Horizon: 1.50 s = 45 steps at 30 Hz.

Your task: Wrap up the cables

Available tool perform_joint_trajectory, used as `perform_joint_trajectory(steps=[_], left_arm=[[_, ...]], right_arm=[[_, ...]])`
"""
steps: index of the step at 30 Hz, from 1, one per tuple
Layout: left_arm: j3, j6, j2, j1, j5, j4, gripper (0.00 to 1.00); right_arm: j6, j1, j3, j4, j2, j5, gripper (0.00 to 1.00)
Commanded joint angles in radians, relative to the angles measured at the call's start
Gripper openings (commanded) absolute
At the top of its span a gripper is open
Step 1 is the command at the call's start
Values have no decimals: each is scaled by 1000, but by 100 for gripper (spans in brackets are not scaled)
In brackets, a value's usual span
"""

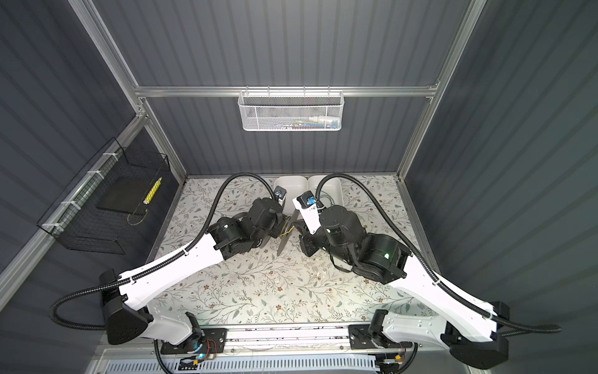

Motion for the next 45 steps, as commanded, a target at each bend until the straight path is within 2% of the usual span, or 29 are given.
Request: perform_joint_trajectory(steps=[1, 10, 17, 22, 28, 33, 39, 45], left_arm=[[-88, 113, -38, 20, -23, -113, 0], [-188, 197, -178, 15, 106, -60, 0], [-238, 275, -247, -4, 95, 24, 0], [-212, 257, -212, -8, 70, 32, 0], [-209, 239, -183, -7, 62, 102, 0], [-146, 225, -115, -8, 63, 74, 0], [-154, 208, -81, -15, 64, 100, 0], [-240, 163, -62, -49, 84, 153, 0]], right_arm=[[-14, -64, 112, 150, -19, -89, 0], [70, -324, 114, 190, 85, -297, 0], [139, -437, 82, 222, 168, -391, 0], [198, -465, 2, 279, 183, -428, 0], [215, -486, -91, 283, 107, -414, 0], [246, -504, -220, 292, -12, -427, 0], [278, -528, -327, 287, -93, -431, 0], [296, -543, -376, 289, -132, -455, 0]])
